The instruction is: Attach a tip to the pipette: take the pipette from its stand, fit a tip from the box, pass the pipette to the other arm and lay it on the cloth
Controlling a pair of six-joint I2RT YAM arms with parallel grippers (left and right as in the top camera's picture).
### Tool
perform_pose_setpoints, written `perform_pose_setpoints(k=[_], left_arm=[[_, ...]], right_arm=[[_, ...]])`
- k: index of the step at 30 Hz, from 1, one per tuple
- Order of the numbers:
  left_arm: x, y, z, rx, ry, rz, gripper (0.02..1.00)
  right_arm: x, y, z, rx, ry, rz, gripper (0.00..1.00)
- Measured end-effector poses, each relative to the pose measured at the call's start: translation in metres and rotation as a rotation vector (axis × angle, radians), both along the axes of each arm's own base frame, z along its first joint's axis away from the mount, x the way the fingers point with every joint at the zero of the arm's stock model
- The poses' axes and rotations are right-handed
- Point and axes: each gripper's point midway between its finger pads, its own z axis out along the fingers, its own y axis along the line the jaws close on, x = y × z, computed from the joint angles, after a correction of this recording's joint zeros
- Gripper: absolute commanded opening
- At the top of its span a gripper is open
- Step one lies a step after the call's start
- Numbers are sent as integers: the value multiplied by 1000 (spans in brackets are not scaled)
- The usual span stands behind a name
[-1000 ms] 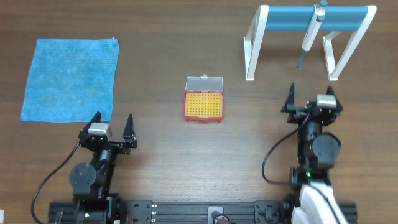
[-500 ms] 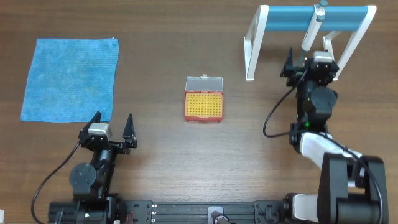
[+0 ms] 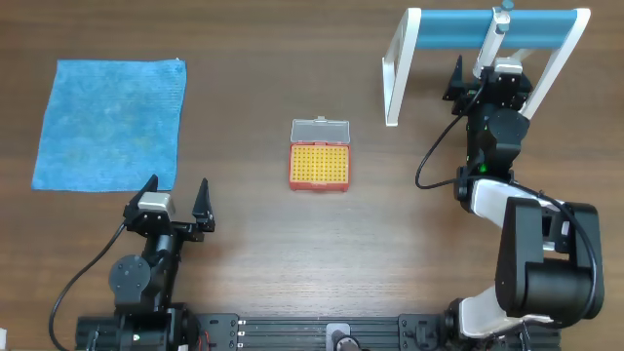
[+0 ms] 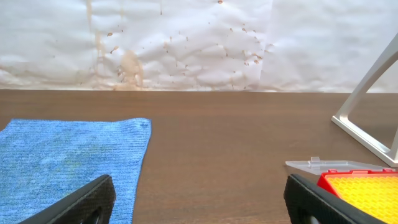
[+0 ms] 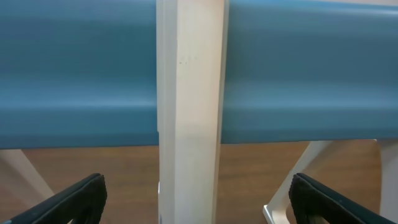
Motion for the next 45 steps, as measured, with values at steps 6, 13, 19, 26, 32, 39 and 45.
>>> perform_pose_setpoints(k=[6, 13, 19, 26, 32, 39, 45], left_arm=[[0, 0, 0, 0, 0, 0, 879], [0, 0, 0, 0, 0, 0, 879], [0, 0, 0, 0, 0, 0, 879], [0, 0, 0, 0, 0, 0, 879], [0, 0, 0, 0, 0, 0, 879], [0, 0, 0, 0, 0, 0, 879], [0, 0, 0, 0, 0, 0, 879]], right_arm=[[6, 2, 0, 0, 3, 17, 952], [6, 3, -13, 8, 56, 23, 952], [6, 2, -10, 6, 46, 22, 952], [12, 2, -5, 4, 29, 25, 952], [13, 2, -5, 4, 28, 25, 904], [13, 3, -6, -6, 33, 28, 356], [13, 3, -6, -8, 36, 31, 77]])
